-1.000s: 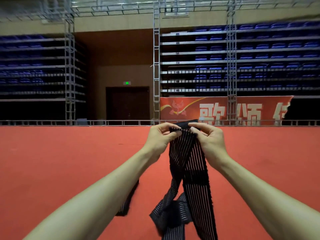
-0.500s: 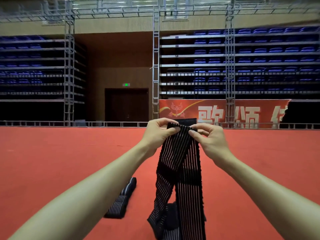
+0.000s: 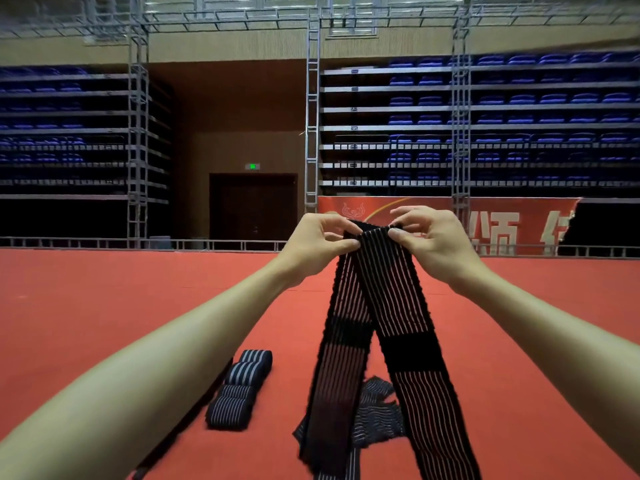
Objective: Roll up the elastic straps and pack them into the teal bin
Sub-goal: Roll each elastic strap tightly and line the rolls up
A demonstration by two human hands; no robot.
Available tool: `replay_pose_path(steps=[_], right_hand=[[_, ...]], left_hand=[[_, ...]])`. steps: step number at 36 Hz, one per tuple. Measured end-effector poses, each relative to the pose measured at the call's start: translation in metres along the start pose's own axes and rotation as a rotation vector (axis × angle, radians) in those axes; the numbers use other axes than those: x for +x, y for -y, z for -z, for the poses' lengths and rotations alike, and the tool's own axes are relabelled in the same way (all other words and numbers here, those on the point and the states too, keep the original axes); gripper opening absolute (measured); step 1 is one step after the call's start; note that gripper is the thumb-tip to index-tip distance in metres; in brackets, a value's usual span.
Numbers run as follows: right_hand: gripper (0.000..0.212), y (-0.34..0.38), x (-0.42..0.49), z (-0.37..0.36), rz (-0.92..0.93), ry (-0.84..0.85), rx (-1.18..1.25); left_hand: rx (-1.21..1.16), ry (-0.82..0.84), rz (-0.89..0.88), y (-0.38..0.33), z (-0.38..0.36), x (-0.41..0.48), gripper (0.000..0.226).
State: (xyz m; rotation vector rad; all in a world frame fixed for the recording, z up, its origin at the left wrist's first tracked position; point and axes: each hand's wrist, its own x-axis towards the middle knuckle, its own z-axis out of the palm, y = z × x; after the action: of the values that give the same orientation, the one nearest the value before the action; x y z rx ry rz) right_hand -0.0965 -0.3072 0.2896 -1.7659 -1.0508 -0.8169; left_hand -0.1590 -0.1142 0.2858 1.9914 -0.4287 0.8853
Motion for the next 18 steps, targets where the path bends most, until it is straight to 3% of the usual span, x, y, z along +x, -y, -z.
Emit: replay_pose_path(steps=[4, 12, 18], right_hand=[[0.023, 0.002, -0.007, -0.003, -0.127, -0.052, 0.24], [0.008, 0.004, -0.017, -0.012, -0.4, -0.063, 0.612], [0.013, 0.003, -0.02, -0.019, -0.455, -0.112, 0.731]], left_hand=[[0.006, -0.065, -0.048, 0.002, -0.004, -0.002, 0.012], [-0.017, -0.144, 0.021, 0.012, -0.008, -0.002, 0.006], [0.09, -0.063, 0.015, 0.013, -0.004, -0.004, 0.016]])
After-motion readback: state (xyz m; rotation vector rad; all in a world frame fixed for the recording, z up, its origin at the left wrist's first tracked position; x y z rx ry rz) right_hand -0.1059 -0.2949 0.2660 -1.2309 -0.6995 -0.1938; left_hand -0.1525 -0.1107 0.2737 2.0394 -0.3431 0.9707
